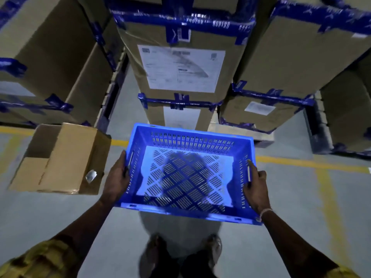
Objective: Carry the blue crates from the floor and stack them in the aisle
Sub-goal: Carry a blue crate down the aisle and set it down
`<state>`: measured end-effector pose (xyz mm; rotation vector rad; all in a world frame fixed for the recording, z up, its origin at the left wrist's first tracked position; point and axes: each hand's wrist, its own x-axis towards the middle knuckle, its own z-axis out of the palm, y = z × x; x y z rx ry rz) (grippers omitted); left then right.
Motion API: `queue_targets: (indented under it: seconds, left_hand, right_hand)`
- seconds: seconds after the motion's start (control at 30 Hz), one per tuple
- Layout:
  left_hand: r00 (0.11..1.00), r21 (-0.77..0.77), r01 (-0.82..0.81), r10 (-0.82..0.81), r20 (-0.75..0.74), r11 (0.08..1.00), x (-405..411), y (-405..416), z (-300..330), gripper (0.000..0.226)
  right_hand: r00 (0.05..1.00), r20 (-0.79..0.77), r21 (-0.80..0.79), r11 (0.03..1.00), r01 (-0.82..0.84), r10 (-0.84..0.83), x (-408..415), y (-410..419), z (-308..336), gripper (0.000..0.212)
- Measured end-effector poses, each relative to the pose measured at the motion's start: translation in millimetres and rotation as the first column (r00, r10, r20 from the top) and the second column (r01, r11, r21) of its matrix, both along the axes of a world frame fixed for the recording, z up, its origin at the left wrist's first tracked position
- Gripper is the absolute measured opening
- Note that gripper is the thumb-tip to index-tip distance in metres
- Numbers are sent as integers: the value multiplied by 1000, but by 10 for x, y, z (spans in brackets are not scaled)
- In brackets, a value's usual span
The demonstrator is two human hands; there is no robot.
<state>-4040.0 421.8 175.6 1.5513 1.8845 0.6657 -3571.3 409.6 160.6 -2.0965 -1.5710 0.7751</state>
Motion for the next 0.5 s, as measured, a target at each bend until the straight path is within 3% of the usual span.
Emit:
queue_targets:
  seconds: [0.1,0.5]
  left_hand:
    - [1000,-4,9,-9,-21,1000,-4,190,-628,62]
    - [991,0,-106,105,-80,994,95,873,-3340,62]
  right_hand:
    - [1000,-10,-4,1000,-20,20,-38,153,-632,85]
    - [996,65,94,993,-72,66,45,1019,-3213,83]
